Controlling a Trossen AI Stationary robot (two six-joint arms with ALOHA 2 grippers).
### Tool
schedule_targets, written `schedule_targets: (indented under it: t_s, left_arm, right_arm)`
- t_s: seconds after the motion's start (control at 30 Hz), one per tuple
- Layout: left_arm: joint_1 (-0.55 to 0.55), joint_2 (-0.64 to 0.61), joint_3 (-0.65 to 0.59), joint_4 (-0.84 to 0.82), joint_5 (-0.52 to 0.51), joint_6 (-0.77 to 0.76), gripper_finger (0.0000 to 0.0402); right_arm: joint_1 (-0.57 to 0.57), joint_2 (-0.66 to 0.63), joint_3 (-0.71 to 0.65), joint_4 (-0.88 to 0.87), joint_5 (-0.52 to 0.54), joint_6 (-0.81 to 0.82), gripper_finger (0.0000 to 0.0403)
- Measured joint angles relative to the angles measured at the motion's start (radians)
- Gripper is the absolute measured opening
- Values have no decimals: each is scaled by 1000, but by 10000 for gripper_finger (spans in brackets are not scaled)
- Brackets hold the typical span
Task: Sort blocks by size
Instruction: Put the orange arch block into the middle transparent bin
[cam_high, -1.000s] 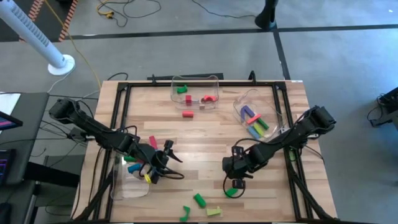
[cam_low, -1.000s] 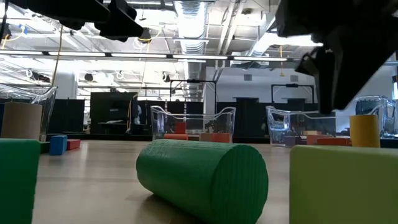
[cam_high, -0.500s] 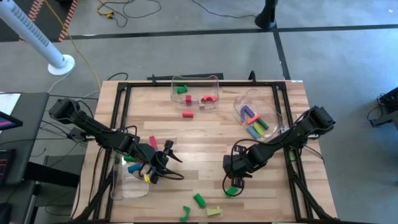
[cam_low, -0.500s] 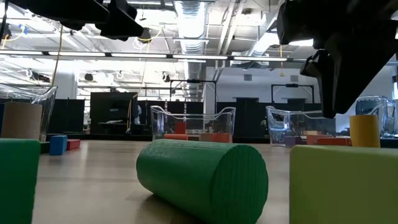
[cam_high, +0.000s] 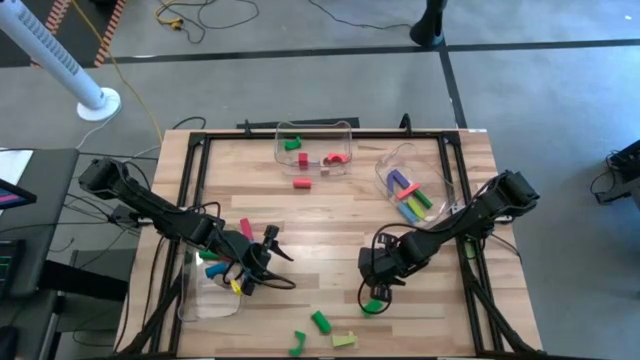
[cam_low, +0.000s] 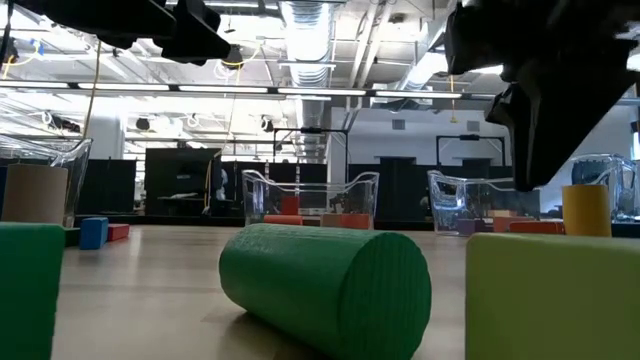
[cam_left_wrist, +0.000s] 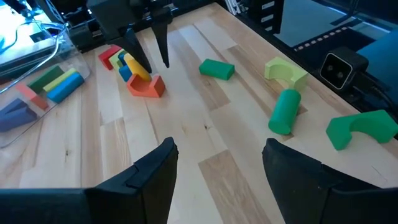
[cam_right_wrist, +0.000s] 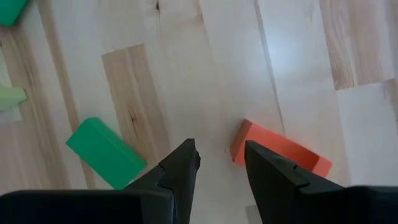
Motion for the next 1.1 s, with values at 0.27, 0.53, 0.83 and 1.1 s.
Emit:
schedule_targets:
  t_s: [0.27,0.53,0.83,1.1]
  left_arm:
    - [0,0,0,-4,0,-4,226]
    - [0,0,0,-15,1,-11,226]
    - [0,0,0,-18,1,-11,226]
    - [0,0,0,-20,1,-11,226]
  right_arm:
    - [3,0,-54,19,34,49,164]
    - [3,0,-108,110,52,60,164]
    - [3,0,-108,99,81,59,164]
    - [18,0,-73,56,100,52,164]
